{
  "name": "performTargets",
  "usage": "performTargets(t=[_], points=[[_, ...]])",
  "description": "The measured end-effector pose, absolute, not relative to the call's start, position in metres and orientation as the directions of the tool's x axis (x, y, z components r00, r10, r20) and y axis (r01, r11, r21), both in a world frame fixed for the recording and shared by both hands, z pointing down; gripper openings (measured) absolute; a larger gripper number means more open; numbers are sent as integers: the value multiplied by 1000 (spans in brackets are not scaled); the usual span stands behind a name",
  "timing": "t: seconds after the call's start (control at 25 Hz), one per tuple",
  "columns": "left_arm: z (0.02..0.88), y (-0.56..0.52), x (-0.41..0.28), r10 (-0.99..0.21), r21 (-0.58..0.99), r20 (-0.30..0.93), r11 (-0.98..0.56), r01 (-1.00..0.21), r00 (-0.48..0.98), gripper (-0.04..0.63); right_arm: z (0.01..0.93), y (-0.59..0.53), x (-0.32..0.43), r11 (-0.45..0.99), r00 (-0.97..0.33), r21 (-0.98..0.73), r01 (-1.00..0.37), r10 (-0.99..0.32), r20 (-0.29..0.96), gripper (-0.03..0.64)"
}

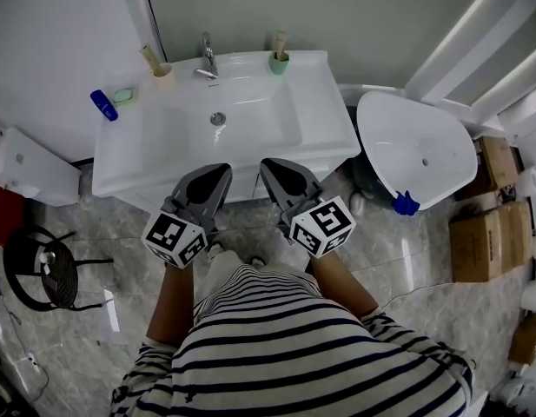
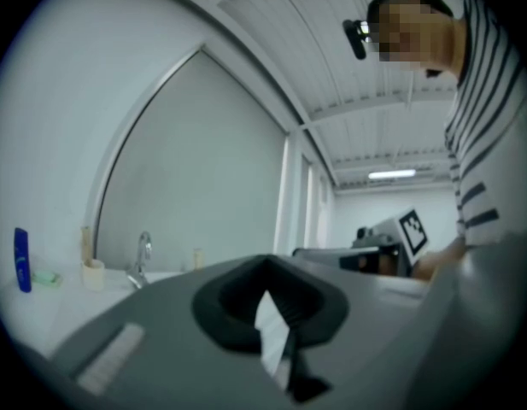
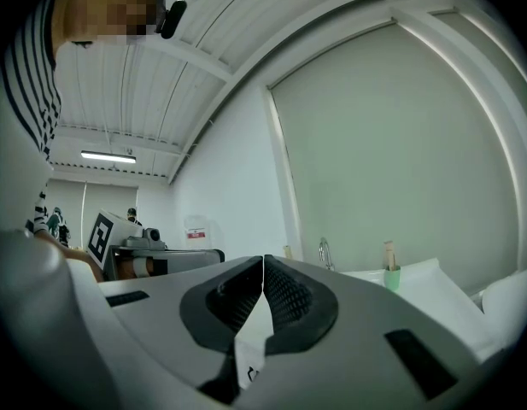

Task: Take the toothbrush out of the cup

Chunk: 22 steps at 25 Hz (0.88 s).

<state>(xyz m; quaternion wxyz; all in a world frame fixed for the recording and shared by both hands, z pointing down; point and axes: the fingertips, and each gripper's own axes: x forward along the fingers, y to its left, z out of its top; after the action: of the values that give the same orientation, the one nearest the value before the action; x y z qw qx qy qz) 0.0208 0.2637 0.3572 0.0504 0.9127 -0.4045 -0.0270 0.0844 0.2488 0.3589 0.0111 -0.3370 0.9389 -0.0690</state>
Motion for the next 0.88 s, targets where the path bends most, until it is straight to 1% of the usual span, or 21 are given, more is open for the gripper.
performTargets(t=[0.16, 0.36, 0.88], points=[[363, 261, 16, -747, 112, 8, -660, -743, 665, 8, 364, 242, 81, 765, -776, -143, -628, -630, 38, 8], [363, 235, 2, -751, 116, -6, -656, -746, 660, 8, 366, 219, 67, 768, -778, -142, -625, -627, 38, 8], [366, 98, -58, -719, 145, -16, -689, -710, 694, 8, 371, 94, 12, 736, -748, -135, -663, -658, 84, 8]])
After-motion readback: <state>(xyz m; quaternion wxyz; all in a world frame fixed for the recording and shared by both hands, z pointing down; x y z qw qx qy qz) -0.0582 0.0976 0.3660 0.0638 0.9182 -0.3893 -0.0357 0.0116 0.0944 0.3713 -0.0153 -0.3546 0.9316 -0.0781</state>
